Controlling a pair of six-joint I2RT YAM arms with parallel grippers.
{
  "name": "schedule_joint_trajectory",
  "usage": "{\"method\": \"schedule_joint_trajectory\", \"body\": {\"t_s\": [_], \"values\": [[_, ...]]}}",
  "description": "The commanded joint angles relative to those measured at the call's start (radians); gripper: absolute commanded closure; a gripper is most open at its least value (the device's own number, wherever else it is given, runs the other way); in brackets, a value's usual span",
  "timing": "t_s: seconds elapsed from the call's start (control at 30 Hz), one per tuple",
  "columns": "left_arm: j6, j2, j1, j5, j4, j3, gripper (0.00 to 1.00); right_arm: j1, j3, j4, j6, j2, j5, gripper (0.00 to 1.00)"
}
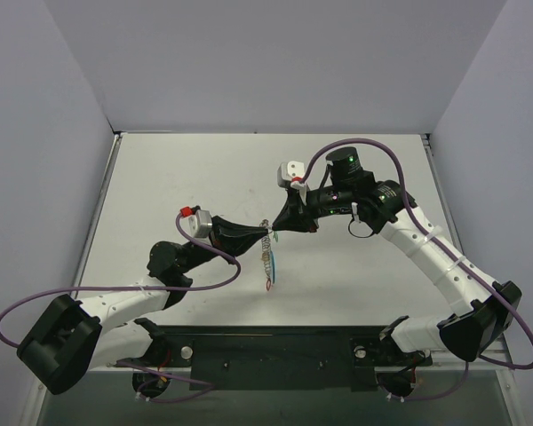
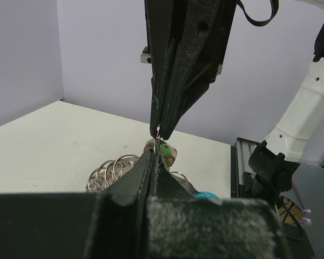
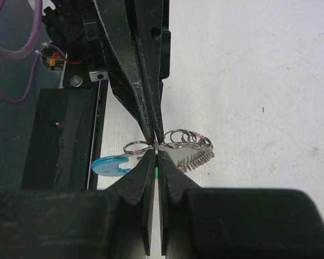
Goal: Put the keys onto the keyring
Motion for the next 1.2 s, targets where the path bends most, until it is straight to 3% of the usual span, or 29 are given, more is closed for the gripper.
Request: {"method": "schedule_joint_trajectory", "body": {"t_s": [0.0, 0.5, 1.17], "values": [[0.006, -0.013, 0.004, 0.019, 0.268, 0.053, 1.00, 0.013, 0.000, 0.021, 0.018, 0.007, -0.053, 1.00], [0.049, -0.082, 0.012, -0.001, 0.050, 0.090, 1.00, 0.013, 0.021, -0.070, -0.081, 0.003, -0.040, 1.00], [0.021, -0.082, 0.024, 0.008, 0.030, 0.072, 1.00, -0.004, 0.072, -0.071, -0.095, 0.003, -0.041, 1.00]]}}
